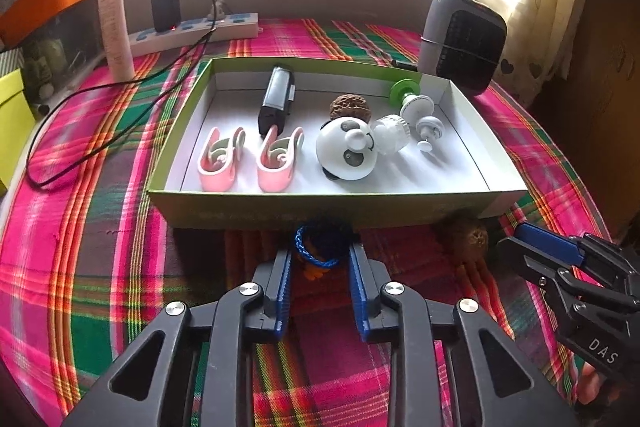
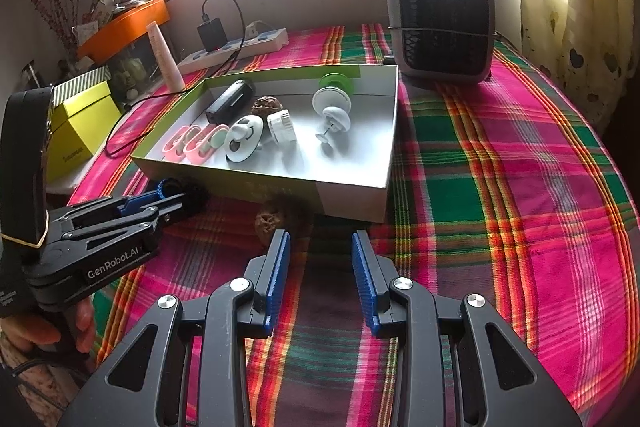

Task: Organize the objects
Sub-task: 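Grasp the blue cord with orange earplug with the left tool while the right tool grasps the walnut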

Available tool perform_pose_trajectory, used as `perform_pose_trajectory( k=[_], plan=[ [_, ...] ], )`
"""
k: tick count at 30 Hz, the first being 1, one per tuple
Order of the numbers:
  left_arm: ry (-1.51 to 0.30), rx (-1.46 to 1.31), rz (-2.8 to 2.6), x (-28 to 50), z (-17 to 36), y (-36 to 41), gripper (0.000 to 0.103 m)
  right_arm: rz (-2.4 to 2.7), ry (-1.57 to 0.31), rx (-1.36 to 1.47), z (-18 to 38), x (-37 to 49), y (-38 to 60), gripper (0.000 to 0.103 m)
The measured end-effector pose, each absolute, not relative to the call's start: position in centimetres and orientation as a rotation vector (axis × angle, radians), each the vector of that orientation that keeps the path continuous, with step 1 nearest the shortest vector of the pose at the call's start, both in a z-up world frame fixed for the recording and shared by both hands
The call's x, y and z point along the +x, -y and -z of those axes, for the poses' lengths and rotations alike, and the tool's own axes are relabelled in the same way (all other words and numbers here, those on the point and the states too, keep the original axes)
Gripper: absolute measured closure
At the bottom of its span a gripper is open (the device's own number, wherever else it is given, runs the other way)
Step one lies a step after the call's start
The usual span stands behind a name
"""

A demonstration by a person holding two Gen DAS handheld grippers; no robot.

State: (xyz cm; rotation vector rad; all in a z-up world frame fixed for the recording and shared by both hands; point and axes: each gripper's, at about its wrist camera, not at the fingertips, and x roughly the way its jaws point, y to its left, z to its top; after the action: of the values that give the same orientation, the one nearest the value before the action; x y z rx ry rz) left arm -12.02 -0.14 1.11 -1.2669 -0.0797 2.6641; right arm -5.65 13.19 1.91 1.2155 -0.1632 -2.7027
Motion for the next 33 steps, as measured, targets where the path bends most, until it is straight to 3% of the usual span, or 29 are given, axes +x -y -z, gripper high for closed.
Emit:
perform_pose_trajectory(
  k=[15, 19, 33],
  plan=[
    [0.161, -1.254, -2.674, -10.1, -0.9, 2.3, 0.080, 2.680, 0.105, 1.214, -1.8, -6.5, -11.0, 0.069],
    [0.162, -1.252, -2.674, -10.0, -0.8, 2.4, 0.079, 2.678, 0.083, 1.225, -1.5, -6.8, -10.6, 0.052],
    [0.169, -1.248, -2.669, -10.0, -0.9, 2.4, 0.078, 2.716, 0.045, 1.284, -1.0, -7.5, -10.2, 0.052]
  ],
)
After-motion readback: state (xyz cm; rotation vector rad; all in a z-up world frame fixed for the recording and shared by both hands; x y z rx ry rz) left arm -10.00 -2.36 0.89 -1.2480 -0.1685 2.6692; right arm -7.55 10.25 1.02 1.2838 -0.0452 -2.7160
